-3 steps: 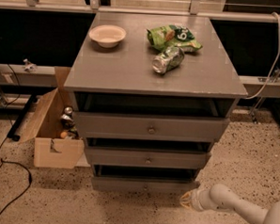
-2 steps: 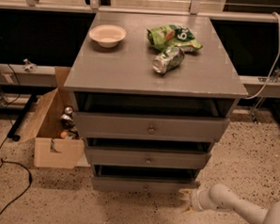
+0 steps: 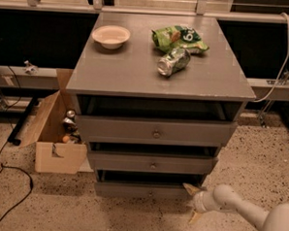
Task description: Open bottom drawer
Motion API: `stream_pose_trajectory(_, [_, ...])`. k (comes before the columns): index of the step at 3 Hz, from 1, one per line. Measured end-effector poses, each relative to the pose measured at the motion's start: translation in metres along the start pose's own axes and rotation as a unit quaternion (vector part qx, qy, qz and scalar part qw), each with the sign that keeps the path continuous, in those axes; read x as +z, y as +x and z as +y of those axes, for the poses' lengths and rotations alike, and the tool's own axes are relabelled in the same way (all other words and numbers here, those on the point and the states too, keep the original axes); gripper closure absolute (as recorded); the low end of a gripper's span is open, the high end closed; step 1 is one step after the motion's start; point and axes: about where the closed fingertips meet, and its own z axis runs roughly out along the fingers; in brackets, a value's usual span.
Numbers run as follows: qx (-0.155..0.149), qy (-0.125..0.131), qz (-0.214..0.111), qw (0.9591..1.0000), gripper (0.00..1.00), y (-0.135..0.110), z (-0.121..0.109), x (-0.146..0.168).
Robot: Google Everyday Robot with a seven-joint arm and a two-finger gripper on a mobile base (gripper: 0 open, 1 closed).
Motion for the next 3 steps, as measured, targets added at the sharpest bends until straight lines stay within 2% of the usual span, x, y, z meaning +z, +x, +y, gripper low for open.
stream_pose_trajectory(2, [-0.002,-0.02,0.016,0.9997,0.0,0.006,-0.029,0.037])
stream_pose_trajectory(3, [-0.006,-0.033,0.043,0.9985,0.0,0.007,-0.038,0.046])
